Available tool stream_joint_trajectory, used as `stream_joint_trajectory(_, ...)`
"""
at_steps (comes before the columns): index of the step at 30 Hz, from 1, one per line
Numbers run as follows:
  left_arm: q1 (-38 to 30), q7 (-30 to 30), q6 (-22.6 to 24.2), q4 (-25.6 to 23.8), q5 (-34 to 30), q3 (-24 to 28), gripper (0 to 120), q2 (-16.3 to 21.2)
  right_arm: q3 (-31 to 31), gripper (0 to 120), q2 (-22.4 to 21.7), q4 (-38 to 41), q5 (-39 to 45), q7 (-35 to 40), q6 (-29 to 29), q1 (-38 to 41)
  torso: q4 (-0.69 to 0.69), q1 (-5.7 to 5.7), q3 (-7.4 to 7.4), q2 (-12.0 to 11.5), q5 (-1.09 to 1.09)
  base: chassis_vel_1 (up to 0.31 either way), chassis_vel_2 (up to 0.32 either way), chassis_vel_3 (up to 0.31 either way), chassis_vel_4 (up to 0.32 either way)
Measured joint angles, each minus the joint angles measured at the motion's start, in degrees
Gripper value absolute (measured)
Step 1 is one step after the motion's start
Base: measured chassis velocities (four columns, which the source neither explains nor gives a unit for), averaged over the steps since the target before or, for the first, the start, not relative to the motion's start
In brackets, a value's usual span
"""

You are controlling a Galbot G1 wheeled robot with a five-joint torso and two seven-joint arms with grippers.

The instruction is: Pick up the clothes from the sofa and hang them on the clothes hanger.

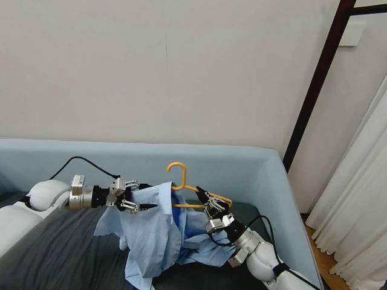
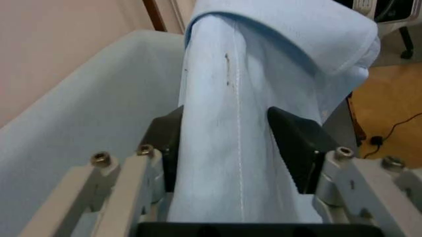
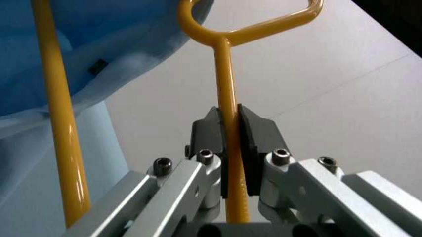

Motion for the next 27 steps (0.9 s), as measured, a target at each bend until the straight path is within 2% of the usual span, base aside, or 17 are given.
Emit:
stream_joint_trajectory(2, -0.42, 0.18, 0.00, 1.04, 0.00, 0.27, 37, -0.91, 0.03, 5, 0.23, -0.01, -0.90, 0.45, 0.00, 0.19, 0.00, 0.00, 0.00, 0.00, 0.00, 0.000, 0.000, 0.000, 0.000)
stream_joint_trajectory(6, -1.38, 1.25, 0.00, 2.67, 0.01, 1.04, 26, -2.33, 0.13, 5, 0.42, 0.26, -1.85, 1.04, -0.01, 0.33, -0.01, 0.00, 0.00, 0.00, 0.00, 0.000, 0.000, 0.000, 0.000)
stream_joint_trajectory(8, -2.27, 2.66, 0.04, 4.03, 0.00, 1.61, 14, -3.67, 0.25, 5, 0.47, 0.37, -2.20, 1.51, -0.05, 0.39, -0.01, 0.00, 0.00, -0.01, 0.00, 0.000, 0.000, 0.000, 0.000)
stream_joint_trajectory(11, -2.82, 3.88, 0.34, 4.73, 0.01, 1.92, 7, -4.48, 0.31, 5, 0.49, 0.37, -2.15, 1.83, -0.18, 0.39, -0.02, 0.00, 0.00, 0.00, 0.00, 0.000, 0.000, 0.000, 0.000)
stream_joint_trajectory(20, -3.27, 6.36, 1.09, 5.74, 0.00, 1.94, 6, -5.73, -0.20, 6, 0.08, 0.57, 0.85, 2.01, -1.75, 0.44, -0.01, 0.00, 0.00, 0.00, 0.00, 0.000, 0.000, 0.000, 0.000)
stream_joint_trajectory(25, -2.95, 5.75, 1.40, 6.42, -0.09, 1.20, 6, -5.89, -1.86, 20, -0.69, 1.19, 7.84, 2.05, -2.86, 0.25, 0.00, 0.00, 0.00, 0.00, 0.00, 0.000, 0.000, 0.000, 0.000)
stream_joint_trajectory(27, -2.39, 4.86, 1.41, 6.72, -0.29, 0.57, 4, -5.99, -3.51, 30, -1.27, 2.35, 14.59, 1.28, -2.43, -0.20, 0.00, 0.00, 0.00, 0.00, 0.00, 0.000, 0.000, 0.000, 0.000)
